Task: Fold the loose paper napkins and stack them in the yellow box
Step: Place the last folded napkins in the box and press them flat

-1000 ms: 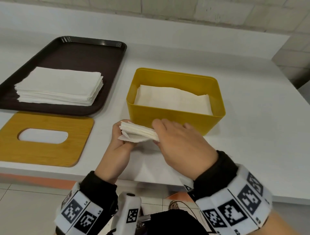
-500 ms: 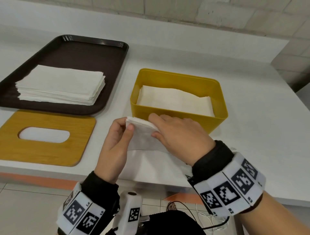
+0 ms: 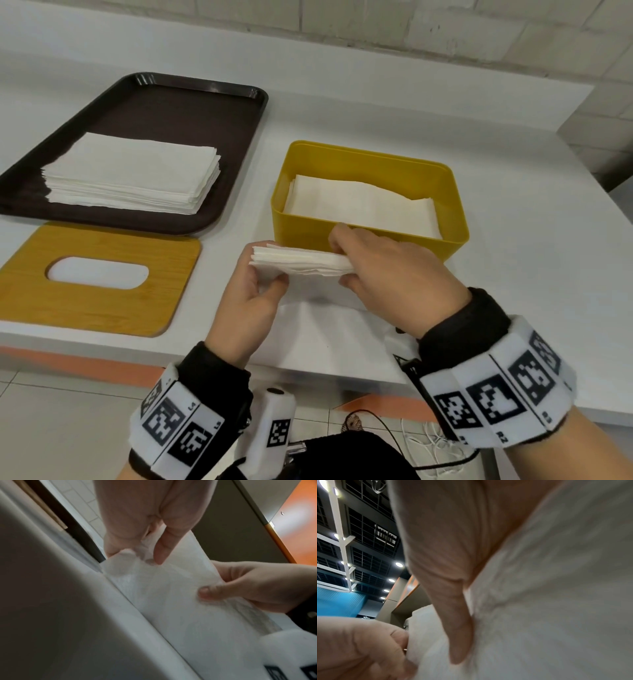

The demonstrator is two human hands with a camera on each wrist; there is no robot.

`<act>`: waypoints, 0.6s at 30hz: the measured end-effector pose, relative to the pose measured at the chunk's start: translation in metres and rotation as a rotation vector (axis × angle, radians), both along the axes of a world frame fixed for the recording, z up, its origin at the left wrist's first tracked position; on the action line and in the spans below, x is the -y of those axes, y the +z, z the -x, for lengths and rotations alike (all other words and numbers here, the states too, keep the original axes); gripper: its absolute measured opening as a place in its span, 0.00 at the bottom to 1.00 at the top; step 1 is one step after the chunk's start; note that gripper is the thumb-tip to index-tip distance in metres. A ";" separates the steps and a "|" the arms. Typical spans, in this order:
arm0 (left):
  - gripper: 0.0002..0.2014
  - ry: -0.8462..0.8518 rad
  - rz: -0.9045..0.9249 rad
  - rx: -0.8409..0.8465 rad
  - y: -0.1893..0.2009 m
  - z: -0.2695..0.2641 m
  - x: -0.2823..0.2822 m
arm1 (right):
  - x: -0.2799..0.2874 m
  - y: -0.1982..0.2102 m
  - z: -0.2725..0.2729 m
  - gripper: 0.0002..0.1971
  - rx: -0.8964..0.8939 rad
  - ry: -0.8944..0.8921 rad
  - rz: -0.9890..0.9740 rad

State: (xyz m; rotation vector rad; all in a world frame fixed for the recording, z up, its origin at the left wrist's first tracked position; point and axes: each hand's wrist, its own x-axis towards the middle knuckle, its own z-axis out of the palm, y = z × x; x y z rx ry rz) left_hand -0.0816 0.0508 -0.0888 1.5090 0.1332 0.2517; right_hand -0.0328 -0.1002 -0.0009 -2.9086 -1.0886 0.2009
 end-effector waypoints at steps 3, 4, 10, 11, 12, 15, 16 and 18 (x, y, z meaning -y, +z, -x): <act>0.16 -0.031 0.012 -0.017 -0.005 -0.002 -0.001 | 0.005 -0.004 -0.002 0.12 0.002 0.003 0.056; 0.16 -0.052 0.009 -0.018 -0.006 -0.003 0.000 | 0.005 -0.005 -0.003 0.12 0.002 0.011 0.052; 0.24 -0.067 0.009 -0.010 -0.006 -0.005 0.003 | 0.004 0.002 -0.004 0.12 -0.049 0.044 -0.019; 0.23 -0.077 0.004 -0.011 -0.006 -0.005 0.005 | 0.002 0.000 -0.003 0.13 -0.062 0.059 -0.001; 0.20 -0.087 0.001 -0.010 -0.005 -0.005 0.007 | 0.000 -0.002 -0.003 0.13 -0.069 0.075 0.018; 0.12 -0.060 0.011 -0.017 -0.003 -0.005 0.008 | -0.004 -0.005 -0.002 0.12 -0.079 0.107 0.003; 0.14 -0.038 0.003 -0.026 -0.003 -0.005 0.008 | -0.003 -0.005 -0.002 0.11 -0.080 0.106 -0.019; 0.17 0.007 0.003 -0.041 -0.005 -0.006 0.006 | 0.005 -0.004 -0.001 0.13 -0.077 0.082 -0.043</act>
